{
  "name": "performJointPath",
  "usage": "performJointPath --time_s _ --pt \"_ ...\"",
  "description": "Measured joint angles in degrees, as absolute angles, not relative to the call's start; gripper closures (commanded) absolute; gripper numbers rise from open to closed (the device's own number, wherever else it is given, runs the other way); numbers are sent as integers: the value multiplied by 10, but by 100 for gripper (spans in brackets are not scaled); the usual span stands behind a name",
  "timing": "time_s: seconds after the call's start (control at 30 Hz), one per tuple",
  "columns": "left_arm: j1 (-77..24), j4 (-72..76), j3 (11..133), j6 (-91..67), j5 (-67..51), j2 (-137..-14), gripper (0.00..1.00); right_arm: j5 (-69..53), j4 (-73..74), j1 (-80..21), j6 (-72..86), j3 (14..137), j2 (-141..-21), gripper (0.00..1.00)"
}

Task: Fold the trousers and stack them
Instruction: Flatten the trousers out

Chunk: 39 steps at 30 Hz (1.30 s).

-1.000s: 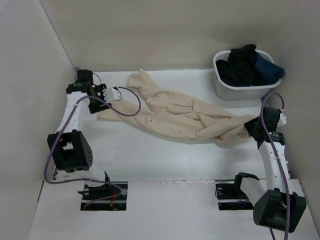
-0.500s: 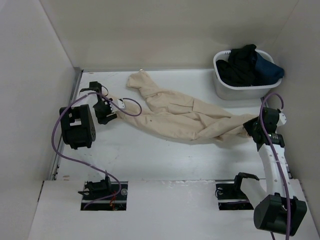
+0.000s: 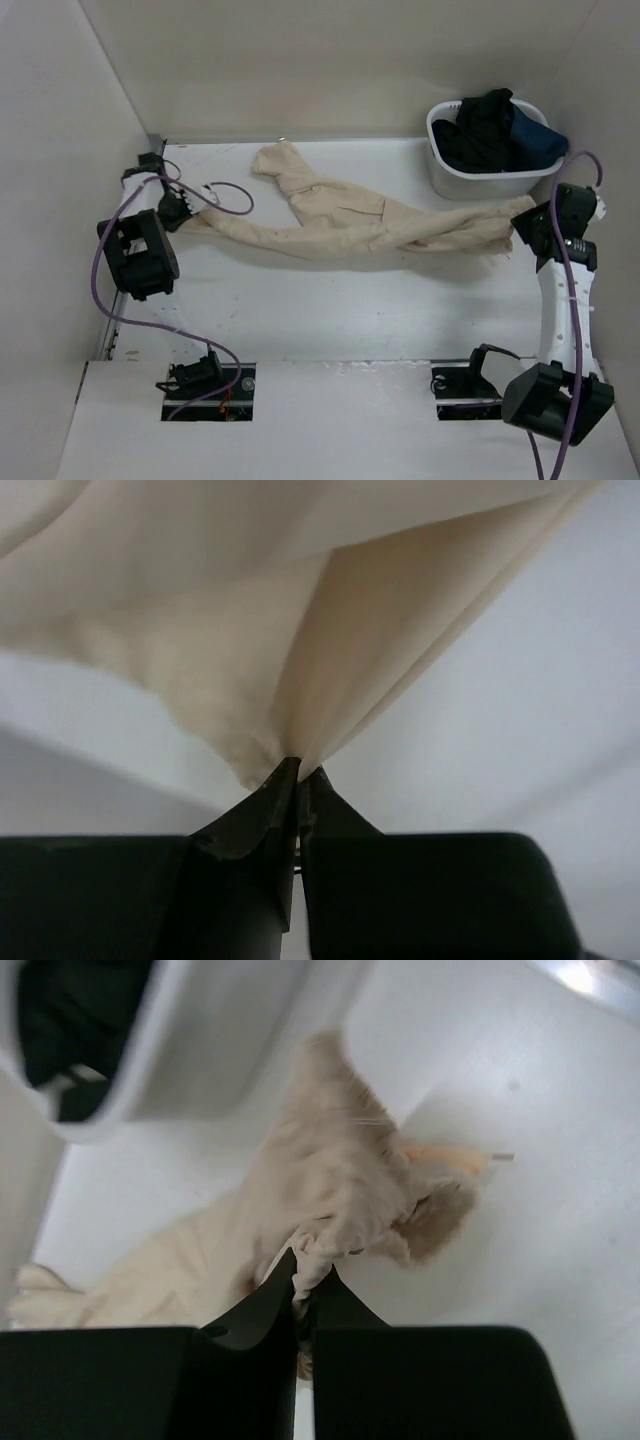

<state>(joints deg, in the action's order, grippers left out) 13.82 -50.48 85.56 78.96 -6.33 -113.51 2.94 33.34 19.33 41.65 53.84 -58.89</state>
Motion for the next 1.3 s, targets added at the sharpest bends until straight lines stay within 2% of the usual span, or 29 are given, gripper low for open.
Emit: performJointPath --time_s 0.13,0.3,0.5,0.67,0.87,1.0,1.03,1.07,1.1,1.13,1.17,1.3 --pt "218 -564 937 808 -80 -1103 100 -5 328 215 404 604 -590 100" --pt "259 -616 939 839 -78 -1011 100 -22 327 219 400 589 -578 100" --pt "287 -658 931 872 -84 -990 100 -25 348 229 400 561 -559 100" --pt "325 -648 842 896 -82 -945 100 -23 359 242 407 516 -503 100" --pt "371 -628 650 952 -71 -778 100 -6 441 260 438 429 -373 99" --pt "410 -635 627 964 -79 -742 100 0 517 276 451 404 -323 97" --pt "420 -632 627 967 -82 -744 100 2 527 275 451 404 -318 92" --pt "429 -628 626 969 -84 -746 100 4 536 273 450 404 -316 75" --pt "437 -625 624 972 -85 -747 100 7 544 270 448 404 -315 50" --pt "442 -622 621 974 -86 -747 100 12 551 267 451 404 -315 20" --pt "446 -620 617 976 -86 -747 100 15 557 265 449 404 -313 0" --pt "446 -618 602 980 -92 -747 100 33 581 266 439 417 -307 0"
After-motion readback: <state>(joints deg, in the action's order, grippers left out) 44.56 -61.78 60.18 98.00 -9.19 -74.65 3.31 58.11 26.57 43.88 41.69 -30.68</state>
